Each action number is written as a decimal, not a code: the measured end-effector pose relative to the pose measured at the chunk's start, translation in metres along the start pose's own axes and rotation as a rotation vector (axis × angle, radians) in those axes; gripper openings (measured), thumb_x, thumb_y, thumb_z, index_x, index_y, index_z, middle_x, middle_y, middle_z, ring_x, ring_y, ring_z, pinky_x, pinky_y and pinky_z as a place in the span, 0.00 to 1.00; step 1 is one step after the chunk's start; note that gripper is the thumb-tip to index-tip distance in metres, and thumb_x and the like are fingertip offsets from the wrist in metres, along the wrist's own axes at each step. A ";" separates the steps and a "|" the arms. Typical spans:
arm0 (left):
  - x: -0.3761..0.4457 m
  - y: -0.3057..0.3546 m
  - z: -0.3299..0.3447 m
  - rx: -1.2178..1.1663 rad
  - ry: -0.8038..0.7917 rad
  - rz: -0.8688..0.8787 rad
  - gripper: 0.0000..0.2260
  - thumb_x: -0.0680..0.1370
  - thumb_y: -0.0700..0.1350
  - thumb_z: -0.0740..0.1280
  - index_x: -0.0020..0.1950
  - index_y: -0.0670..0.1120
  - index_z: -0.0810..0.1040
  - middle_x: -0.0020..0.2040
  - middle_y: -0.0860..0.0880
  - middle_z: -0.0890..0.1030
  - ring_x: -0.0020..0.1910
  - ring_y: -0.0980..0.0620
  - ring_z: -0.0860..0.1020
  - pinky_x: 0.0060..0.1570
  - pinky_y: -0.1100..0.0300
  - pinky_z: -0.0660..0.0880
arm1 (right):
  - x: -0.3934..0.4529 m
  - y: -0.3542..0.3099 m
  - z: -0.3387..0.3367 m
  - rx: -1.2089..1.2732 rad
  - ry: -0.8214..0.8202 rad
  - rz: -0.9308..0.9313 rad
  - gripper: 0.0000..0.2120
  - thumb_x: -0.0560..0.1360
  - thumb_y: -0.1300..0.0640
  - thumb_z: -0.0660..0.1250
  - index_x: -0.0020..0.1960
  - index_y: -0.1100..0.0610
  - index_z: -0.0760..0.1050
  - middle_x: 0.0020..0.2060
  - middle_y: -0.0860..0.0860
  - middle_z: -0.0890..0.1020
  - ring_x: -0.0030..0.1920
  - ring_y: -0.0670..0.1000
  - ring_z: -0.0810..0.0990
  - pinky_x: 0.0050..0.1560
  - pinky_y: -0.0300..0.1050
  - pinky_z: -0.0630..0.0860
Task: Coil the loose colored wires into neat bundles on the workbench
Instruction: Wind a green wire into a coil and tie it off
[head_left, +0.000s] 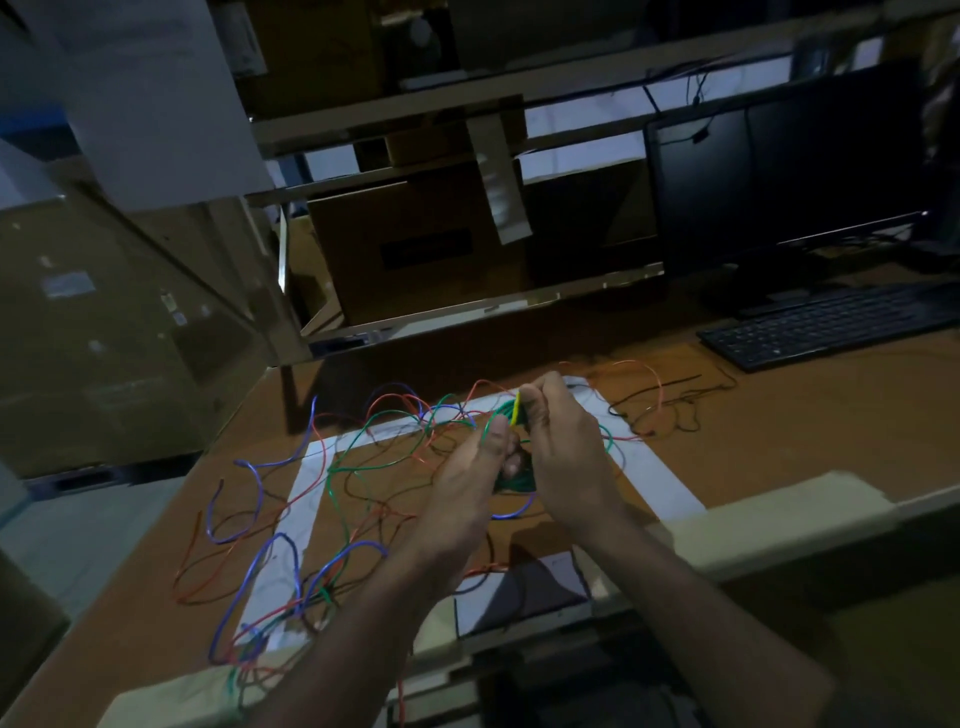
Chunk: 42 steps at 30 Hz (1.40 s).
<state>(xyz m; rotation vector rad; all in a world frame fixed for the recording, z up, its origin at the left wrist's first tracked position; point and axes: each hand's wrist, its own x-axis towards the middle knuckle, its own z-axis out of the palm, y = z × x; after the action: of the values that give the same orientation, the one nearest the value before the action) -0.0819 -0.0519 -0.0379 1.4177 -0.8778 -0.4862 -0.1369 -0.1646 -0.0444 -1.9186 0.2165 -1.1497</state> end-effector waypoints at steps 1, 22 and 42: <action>0.001 0.002 0.004 0.037 -0.017 -0.002 0.20 0.79 0.68 0.59 0.42 0.53 0.74 0.35 0.59 0.75 0.39 0.59 0.75 0.52 0.54 0.70 | 0.002 0.002 -0.004 0.030 -0.019 0.021 0.17 0.84 0.42 0.52 0.47 0.52 0.68 0.35 0.53 0.75 0.35 0.55 0.75 0.37 0.60 0.73; 0.033 -0.003 0.018 0.029 -0.071 -0.144 0.12 0.83 0.54 0.63 0.44 0.48 0.75 0.38 0.55 0.81 0.47 0.56 0.82 0.52 0.57 0.75 | -0.010 0.035 -0.035 -0.101 0.049 0.127 0.09 0.85 0.55 0.58 0.59 0.53 0.77 0.47 0.45 0.80 0.49 0.42 0.79 0.47 0.42 0.79; 0.087 -0.025 0.079 0.228 -0.002 -0.086 0.24 0.83 0.64 0.52 0.64 0.48 0.76 0.47 0.50 0.78 0.51 0.53 0.78 0.48 0.59 0.71 | 0.001 0.082 -0.089 -0.061 0.024 0.258 0.13 0.85 0.49 0.58 0.63 0.50 0.77 0.50 0.45 0.82 0.50 0.44 0.81 0.48 0.52 0.83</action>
<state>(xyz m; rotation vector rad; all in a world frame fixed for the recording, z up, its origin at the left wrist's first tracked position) -0.0837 -0.1716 -0.0482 1.6689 -0.8987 -0.4628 -0.1845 -0.2673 -0.0869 -1.8664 0.5017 -1.0027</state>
